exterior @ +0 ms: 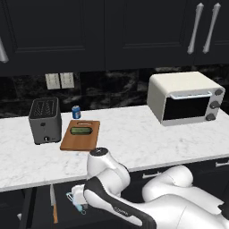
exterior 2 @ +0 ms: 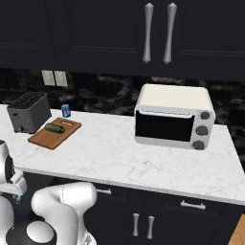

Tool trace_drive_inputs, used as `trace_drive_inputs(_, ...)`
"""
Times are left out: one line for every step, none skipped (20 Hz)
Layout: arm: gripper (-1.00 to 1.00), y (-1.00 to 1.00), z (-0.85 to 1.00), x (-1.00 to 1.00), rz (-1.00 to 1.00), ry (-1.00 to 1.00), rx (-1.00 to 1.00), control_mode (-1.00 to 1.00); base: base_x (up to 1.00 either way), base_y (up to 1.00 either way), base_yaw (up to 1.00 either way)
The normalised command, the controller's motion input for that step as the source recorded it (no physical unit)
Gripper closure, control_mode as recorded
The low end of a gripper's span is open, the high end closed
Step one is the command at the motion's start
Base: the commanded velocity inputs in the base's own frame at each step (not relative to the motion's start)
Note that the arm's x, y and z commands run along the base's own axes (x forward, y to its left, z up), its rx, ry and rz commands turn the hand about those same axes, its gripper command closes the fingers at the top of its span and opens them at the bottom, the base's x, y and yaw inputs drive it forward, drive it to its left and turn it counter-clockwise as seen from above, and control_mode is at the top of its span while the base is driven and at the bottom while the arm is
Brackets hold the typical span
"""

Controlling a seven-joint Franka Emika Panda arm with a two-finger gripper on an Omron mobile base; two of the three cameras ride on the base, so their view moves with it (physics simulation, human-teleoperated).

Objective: Place the appropriate cutting tool for cutting the cucumber skin on the cutting board.

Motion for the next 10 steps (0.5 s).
trace_drive_inputs(-1.00,0.04,-0.19,0.00,0.00,0.00,-0.07,-1.00,0.00,0.00,0.00)
trace_drive_inputs(-1.00,0.00,-0.19,0.00,0.00,-0.04,-0.05,-1.00,0.00,0.00,0.00)
trace_drive_inputs(-1.00,0.00,-0.15,0.00,0.00,-0.07,-0.03,-1.00,0.00,0.00,0.00)
trace_drive_inputs(-1.00,0.00,-0.14,0.00,0.00,-0.11,-0.03,-1.00,0.00,0.00,0.00)
trace_drive_inputs(-1.00,0.00,-0.20,0.00,0.00,-0.11,-0.01,-1.00,0.00,0.00,0.00)
trace_drive_inputs(-1.00,0.00,-0.23,0.00,0.00,-0.12,0.00,-1.00,0.00,0.00,0.00)
trace_drive_inputs(-1.00,0.00,-0.32,0.00,0.00,-0.11,0.00,-1.00,0.00,0.00,0.00)
trace_drive_inputs(-1.00,0.00,-0.41,0.00,0.00,-0.09,0.00,-1.00,0.00,0.00,0.00)
trace_drive_inputs(-1.00,0.00,-0.44,0.00,0.00,-0.07,0.00,-1.00,0.00,0.00,0.00)
trace_drive_inputs(-1.00,0.00,-0.41,0.00,0.00,-0.08,0.00,-1.00,0.00,0.00,0.00)
